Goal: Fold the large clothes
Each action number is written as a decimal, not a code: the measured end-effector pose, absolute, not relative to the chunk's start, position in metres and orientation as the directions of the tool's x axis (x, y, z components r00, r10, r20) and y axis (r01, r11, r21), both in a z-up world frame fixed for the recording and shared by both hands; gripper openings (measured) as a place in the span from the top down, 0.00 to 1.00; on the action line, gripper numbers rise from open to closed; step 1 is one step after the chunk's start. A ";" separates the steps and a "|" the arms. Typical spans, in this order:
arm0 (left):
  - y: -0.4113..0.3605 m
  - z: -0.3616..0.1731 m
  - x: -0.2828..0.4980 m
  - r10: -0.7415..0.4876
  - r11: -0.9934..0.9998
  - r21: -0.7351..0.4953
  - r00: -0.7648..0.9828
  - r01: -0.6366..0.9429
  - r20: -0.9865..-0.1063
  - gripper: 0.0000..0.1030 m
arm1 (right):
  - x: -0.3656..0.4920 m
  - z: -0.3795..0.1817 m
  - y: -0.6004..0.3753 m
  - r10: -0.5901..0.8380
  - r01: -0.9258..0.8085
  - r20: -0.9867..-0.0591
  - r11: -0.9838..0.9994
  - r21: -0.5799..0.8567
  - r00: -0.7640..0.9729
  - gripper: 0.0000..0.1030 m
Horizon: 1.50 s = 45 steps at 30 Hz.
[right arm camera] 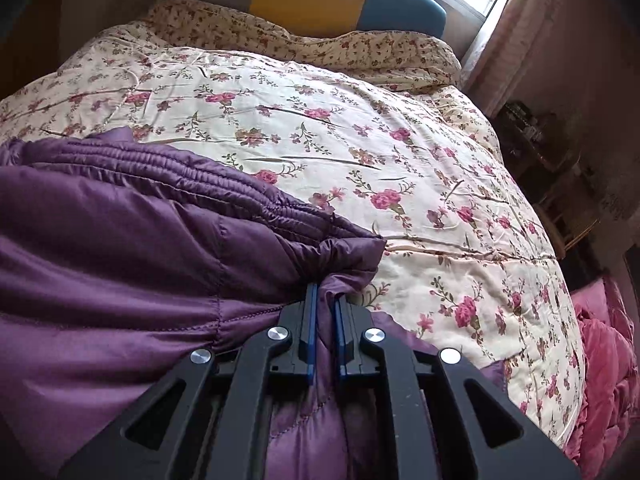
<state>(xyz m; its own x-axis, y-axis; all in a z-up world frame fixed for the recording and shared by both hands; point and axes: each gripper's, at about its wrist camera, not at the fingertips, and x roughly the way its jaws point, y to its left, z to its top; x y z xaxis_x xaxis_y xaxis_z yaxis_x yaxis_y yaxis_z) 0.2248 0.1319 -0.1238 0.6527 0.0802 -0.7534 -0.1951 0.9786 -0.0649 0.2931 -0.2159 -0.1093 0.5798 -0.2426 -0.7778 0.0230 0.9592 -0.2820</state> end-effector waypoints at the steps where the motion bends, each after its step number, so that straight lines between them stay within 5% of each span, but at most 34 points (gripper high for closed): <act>1: 0.133 -0.125 0.225 0.076 0.977 -0.073 0.654 -0.198 -0.752 0.99 | 0.294 -0.110 -0.215 -0.249 0.021 -0.776 0.957 -0.291 0.580 0.92; 11: 0.139 -0.122 0.222 0.046 0.972 -0.119 0.663 -0.202 -0.747 0.97 | 0.294 -0.105 -0.213 -0.281 0.022 -0.769 0.944 -0.328 0.574 0.91; 14: 0.143 -0.114 0.218 0.051 0.968 -0.128 0.667 -0.215 -0.743 0.86 | 0.290 -0.097 -0.211 -0.304 0.033 -0.754 0.936 -0.351 0.583 0.82; 16: 0.145 -0.107 0.214 0.054 0.967 -0.131 0.681 -0.219 -0.731 0.59 | 0.286 -0.090 -0.211 -0.309 0.042 -0.742 0.934 -0.356 0.595 0.66; 18: 0.147 -0.099 0.207 0.056 0.964 -0.146 0.703 -0.224 -0.708 0.51 | 0.283 -0.084 -0.210 -0.304 0.043 -0.735 0.935 -0.352 0.606 0.60; 32: 0.100 -0.054 0.160 -0.057 0.968 -0.226 0.784 -0.107 -0.619 0.51 | 0.221 -0.028 -0.140 -0.158 -0.057 -0.670 0.956 -0.288 0.725 0.51; 45: 0.076 -0.087 0.154 -0.098 0.975 -0.212 0.748 -0.058 -0.657 0.51 | 0.201 -0.060 -0.110 -0.128 -0.109 -0.690 0.951 -0.290 0.712 0.49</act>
